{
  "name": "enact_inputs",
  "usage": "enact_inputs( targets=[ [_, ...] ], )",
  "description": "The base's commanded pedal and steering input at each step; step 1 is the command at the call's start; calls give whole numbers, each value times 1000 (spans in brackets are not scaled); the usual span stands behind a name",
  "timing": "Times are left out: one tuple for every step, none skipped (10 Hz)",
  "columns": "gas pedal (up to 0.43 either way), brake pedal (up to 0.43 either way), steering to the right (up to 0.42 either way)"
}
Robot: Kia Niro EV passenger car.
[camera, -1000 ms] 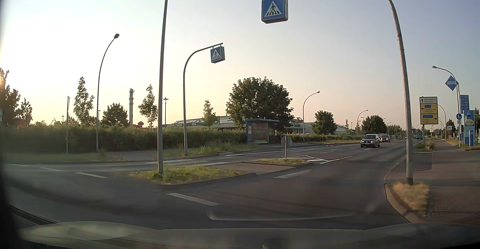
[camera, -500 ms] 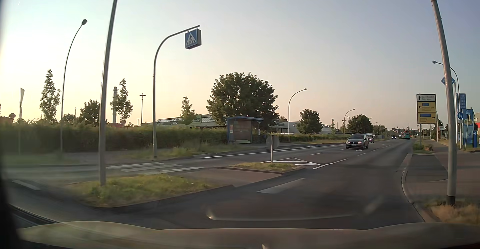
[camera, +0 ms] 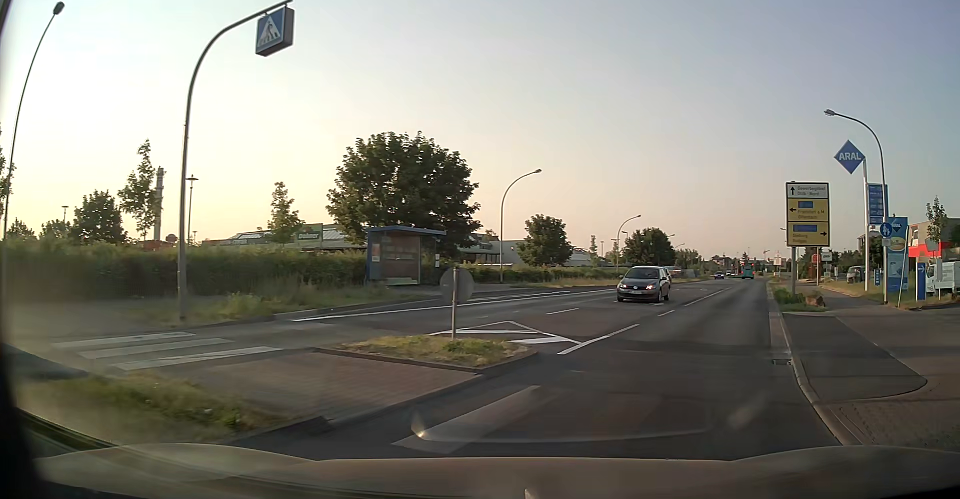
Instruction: Follow the waypoints while adhering to traffic rules and regulations
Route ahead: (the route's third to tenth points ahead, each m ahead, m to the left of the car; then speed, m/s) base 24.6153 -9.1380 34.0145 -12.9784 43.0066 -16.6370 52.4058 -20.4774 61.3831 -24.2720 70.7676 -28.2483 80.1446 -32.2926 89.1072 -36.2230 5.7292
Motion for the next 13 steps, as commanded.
enact_inputs(
  targets=[
    [157,24,228],
    [169,24,228],
    [177,24,226],
    [189,30,224],
    [197,30,222],
    [209,24,218],
    [220,24,209],
    [228,24,196],
    [228,30,177],
    [240,24,154],
    [240,24,131],
    [240,24,104],
    [240,30,83]
  ],
)
